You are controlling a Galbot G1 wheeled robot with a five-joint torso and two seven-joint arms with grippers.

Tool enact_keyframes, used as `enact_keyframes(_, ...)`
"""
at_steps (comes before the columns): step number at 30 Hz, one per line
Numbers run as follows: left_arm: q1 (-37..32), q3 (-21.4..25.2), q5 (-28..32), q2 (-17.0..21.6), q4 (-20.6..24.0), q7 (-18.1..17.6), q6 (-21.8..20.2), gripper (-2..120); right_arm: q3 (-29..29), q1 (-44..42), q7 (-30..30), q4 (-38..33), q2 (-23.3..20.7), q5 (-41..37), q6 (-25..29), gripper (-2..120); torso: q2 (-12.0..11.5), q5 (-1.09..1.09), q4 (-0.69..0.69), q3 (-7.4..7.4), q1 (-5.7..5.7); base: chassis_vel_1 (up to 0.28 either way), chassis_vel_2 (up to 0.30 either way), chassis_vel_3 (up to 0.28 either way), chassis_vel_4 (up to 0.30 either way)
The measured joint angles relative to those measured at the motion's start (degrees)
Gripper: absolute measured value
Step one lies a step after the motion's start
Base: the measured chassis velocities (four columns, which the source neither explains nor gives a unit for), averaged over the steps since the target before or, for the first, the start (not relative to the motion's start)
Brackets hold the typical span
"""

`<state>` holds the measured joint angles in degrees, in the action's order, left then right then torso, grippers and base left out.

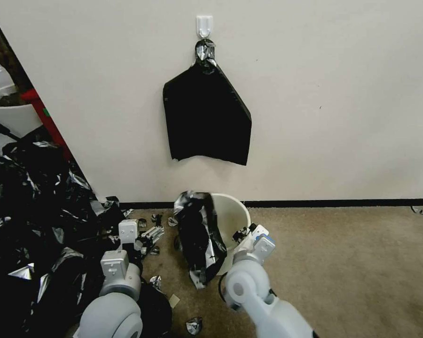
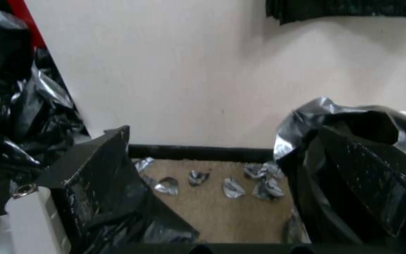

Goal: Place a trash bag onto the trash bin.

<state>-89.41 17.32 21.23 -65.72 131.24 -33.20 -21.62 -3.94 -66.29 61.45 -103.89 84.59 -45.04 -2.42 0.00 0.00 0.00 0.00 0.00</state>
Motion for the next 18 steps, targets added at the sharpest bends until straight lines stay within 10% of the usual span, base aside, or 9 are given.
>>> enact_keyframes(12,-0.4,1.3,0.1,-0.4,-0.2,0.0,0.1,100,-1.0,-3.0,-9.1,-3.3,-4.5,10.3,-2.2,44,0.0,0.01,0.00,0.00,0.00,0.000,0.000,0.000,0.000)
enact_keyframes(18,0.3,0.7,0.1,-0.6,-2.0,0.0,0.4,100,-2.4,-4.6,-28.0,-10.6,-10.3,14.1,-4.1,71,0.0,0.01,0.00,0.00,0.00,0.000,0.000,0.000,0.000)
